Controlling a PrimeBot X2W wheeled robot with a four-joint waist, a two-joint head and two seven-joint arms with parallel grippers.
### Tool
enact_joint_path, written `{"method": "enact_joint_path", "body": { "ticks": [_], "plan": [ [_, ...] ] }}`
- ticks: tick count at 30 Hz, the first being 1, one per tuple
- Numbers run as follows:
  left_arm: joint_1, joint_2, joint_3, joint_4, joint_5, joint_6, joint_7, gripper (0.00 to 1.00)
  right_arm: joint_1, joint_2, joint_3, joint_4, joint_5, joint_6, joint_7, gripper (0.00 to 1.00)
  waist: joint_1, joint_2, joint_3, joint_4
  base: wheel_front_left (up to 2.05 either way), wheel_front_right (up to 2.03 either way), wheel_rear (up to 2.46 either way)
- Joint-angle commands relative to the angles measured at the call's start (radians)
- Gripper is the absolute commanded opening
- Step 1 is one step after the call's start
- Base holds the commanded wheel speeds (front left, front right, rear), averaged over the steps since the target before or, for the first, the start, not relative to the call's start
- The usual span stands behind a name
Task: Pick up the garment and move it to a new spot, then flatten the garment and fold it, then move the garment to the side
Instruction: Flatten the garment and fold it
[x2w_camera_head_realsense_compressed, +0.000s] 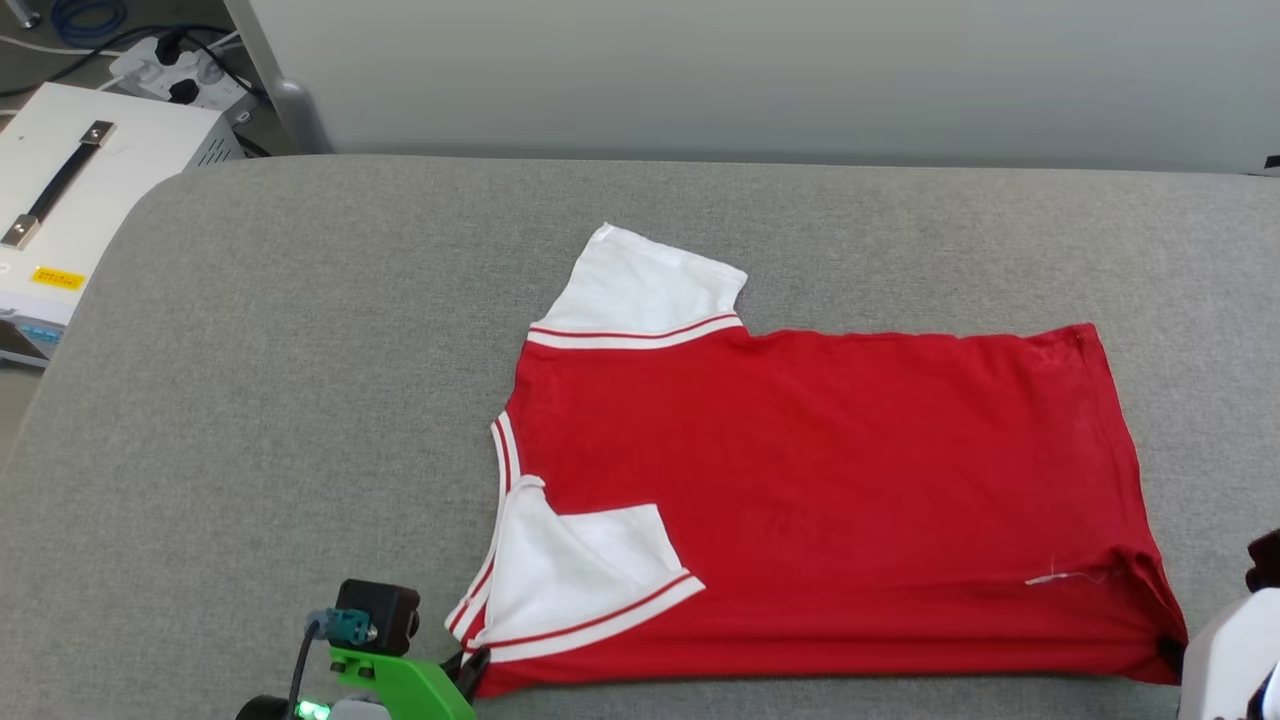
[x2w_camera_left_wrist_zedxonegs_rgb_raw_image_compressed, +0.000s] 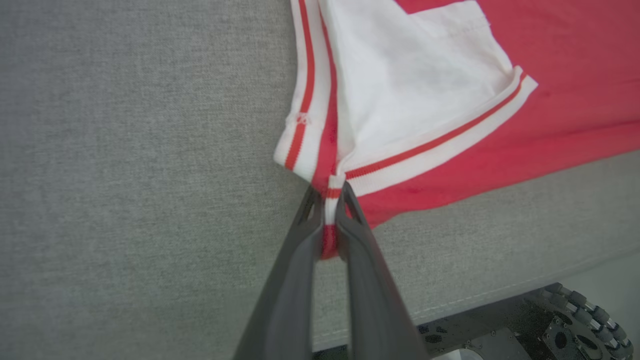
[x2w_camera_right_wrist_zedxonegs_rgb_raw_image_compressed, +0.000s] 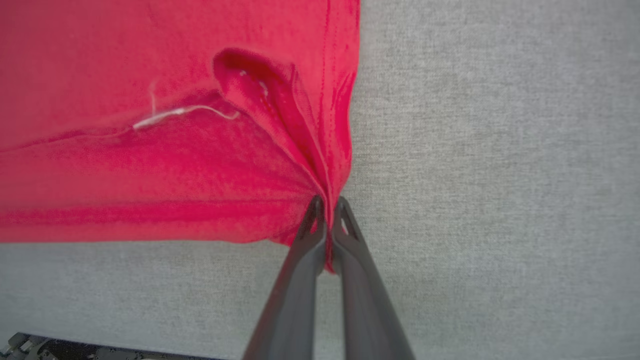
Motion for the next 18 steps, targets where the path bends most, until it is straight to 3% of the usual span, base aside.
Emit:
{"method": "enact_joint_path", "body": {
  "ticks": [1,13,14,15,16,18],
  "plan": [
    [0.019,0.008,-0.001,0.009,-0.005,0.011,0.001,0.00,0.027,-0.014,-0.018,-0.016,0.004,-0.001,0.019,0.00,0.0000,0.0000,-0.009,-0.002,0.00,0.00,0.00],
    [0.009,-0.028,-0.037,0.106,-0.016,-0.024,0.016,0.01,0.060,0.025,-0.024,-0.031,0.003,-0.001,0.057,0.00,0.0000,0.0000,-0.002,-0.008,0.00,0.00,0.00],
    [0.008,-0.031,-0.038,0.112,-0.017,-0.026,0.016,0.93,0.057,0.027,-0.023,-0.026,0.003,-0.001,0.051,0.00,0.0000,0.0000,-0.003,-0.009,0.00,0.00,0.00],
    [0.006,-0.034,-0.039,0.118,-0.017,-0.027,0.014,1.00,0.054,0.031,-0.023,-0.021,0.007,-0.001,0.043,0.47,0.0000,0.0000,-0.004,-0.009,0.00,0.00,0.00],
    [0.004,-0.036,-0.038,0.123,-0.013,-0.026,0.007,1.00,0.051,0.035,-0.024,-0.015,0.012,-0.001,0.039,1.00,0.0000,0.0000,-0.005,-0.008,0.00,0.00,0.00],
    [0.001,-0.039,-0.039,0.134,-0.005,-0.024,-0.005,1.00,0.048,0.033,-0.014,-0.014,0.021,-0.001,0.023,1.00,0.0000,0.0000,-0.014,-0.007,0.00,0.00,0.00]
  ]
}}
